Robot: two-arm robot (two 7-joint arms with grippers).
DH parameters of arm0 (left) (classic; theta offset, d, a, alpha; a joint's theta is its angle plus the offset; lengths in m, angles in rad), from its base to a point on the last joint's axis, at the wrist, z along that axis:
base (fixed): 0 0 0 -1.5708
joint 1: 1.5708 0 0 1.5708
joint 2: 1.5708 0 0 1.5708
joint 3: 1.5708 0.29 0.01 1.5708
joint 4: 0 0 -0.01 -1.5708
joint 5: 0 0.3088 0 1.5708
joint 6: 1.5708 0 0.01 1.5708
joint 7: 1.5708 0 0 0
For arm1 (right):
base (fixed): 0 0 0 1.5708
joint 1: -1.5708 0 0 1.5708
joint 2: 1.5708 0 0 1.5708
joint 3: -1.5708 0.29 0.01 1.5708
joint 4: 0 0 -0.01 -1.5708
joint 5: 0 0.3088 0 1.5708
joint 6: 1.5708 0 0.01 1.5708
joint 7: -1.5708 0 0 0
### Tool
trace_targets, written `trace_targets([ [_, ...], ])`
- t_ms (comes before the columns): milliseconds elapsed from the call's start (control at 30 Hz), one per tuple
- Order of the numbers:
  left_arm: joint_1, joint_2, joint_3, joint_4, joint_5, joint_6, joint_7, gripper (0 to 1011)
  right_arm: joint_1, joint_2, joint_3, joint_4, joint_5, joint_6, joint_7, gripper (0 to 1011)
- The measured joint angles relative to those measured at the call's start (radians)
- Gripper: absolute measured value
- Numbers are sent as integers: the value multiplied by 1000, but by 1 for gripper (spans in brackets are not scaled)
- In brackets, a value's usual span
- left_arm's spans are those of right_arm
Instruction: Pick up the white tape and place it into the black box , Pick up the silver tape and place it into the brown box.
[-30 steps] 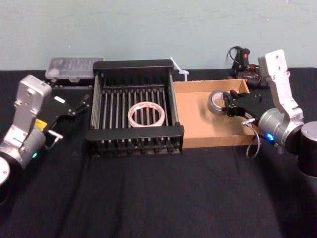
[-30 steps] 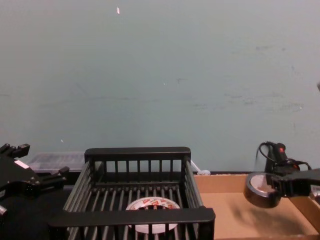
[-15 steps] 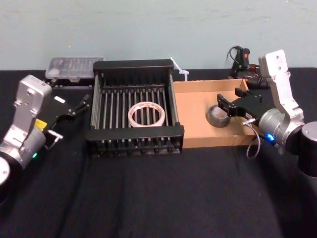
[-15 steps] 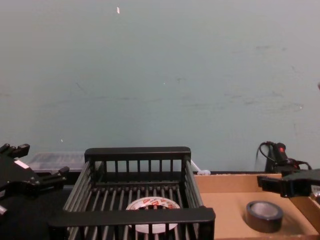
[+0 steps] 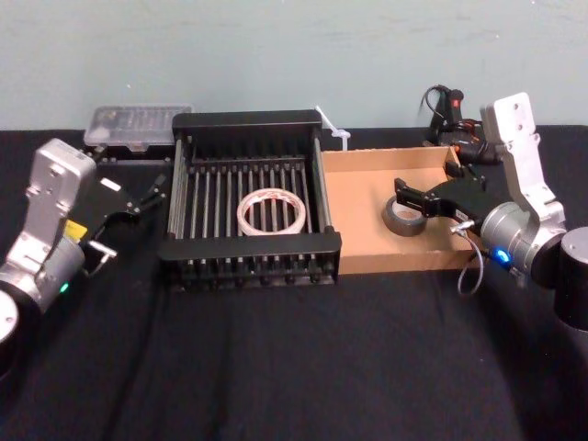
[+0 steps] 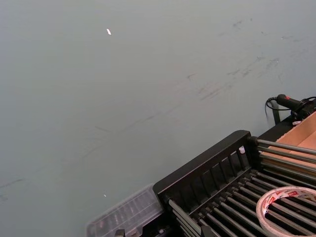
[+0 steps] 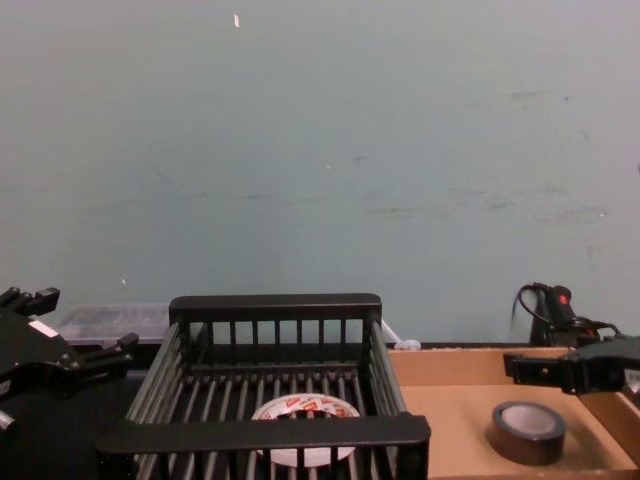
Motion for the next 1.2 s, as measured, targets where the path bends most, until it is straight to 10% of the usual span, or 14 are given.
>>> trace_targets([
  [1200, 0, 0, 0, 0, 0, 0, 0, 1001, -283, -15, 67, -271, -79, -136, -88, 1002],
])
